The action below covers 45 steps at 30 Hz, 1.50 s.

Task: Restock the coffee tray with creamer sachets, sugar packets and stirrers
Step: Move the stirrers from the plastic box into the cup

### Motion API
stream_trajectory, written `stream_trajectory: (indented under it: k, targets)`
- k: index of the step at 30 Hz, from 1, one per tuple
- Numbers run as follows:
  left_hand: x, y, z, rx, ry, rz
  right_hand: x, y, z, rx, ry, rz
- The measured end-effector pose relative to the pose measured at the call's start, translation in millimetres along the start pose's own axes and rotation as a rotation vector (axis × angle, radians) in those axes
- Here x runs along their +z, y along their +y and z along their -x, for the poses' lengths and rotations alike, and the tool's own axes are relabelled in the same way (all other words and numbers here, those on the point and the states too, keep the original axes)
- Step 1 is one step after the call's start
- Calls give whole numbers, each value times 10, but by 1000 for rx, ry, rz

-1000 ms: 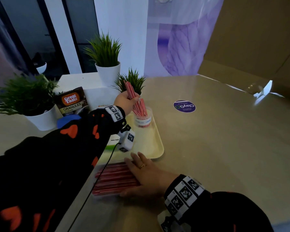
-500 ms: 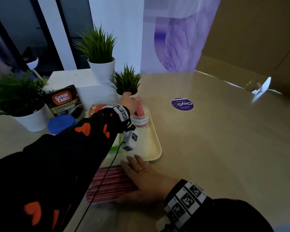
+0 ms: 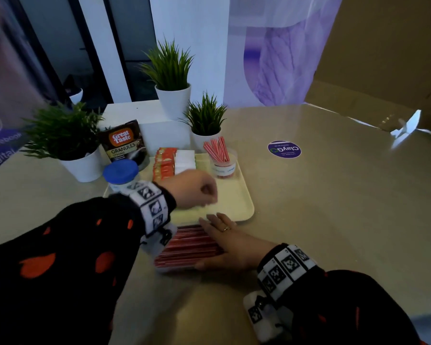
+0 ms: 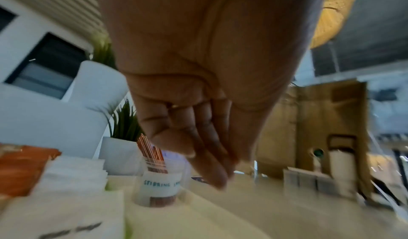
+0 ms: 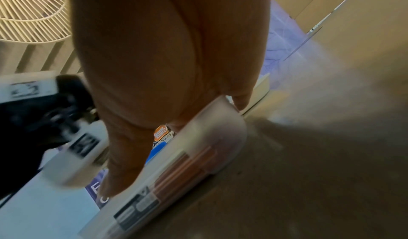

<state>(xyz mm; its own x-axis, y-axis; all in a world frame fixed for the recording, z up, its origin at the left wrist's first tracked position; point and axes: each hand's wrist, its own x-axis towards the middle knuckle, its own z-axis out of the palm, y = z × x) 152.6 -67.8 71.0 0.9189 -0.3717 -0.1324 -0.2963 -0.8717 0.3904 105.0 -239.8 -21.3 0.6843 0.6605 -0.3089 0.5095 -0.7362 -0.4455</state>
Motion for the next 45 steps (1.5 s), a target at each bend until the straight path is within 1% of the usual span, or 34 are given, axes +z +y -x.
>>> stream_trajectory:
  k: [2,4,5,9,12,15,18,23,26,28,30,34,36,42,45]
  targets:
    - [135,-58,240,-22,-121,-167,19,18,-23,-16,30,-19]
    - [268,-139,409,-70,-199,-218,48,31,-54,-6,41,-28]
    - [324,-173,459,-88,-211,-241,55,38,-65,3,42,-23]
    - [504,-284,583,-116,-160,-345,63,48,-72,15,34,8]
    - [596,-361,606,-132,-142,-375,67,61,-70,21,30,2]
    - [634,-410,619,-152,-153,-354,75,68,-82,23,35,11]
    - [641,-427,639,-144,-174,-334,87,78,-90,20,49,8]
    - [707,-434,651,-127,-177,-295,122,88,-59,-11,184,-72]
    - [741,-444,651,-131,-192,-310,133,83,-24,17,249,-127]
    - [736,-456,647,-122,-176,-287,129,74,-1,51,272,-112]
    - [703,-473,634,-113,-160,-254,135,83,9,73,284,-86]
    - [588,-448,614,-83,-122,-180,151,129,21,82,339,-120]
    - [534,-409,598,-84,-125,-145,154,144,32,78,360,-129]
    - [325,-403,508,-23,-127,-119,49,237,100,76,356,-187]
    - [224,-402,440,14,-80,-61,-66,300,135,47,374,-207]
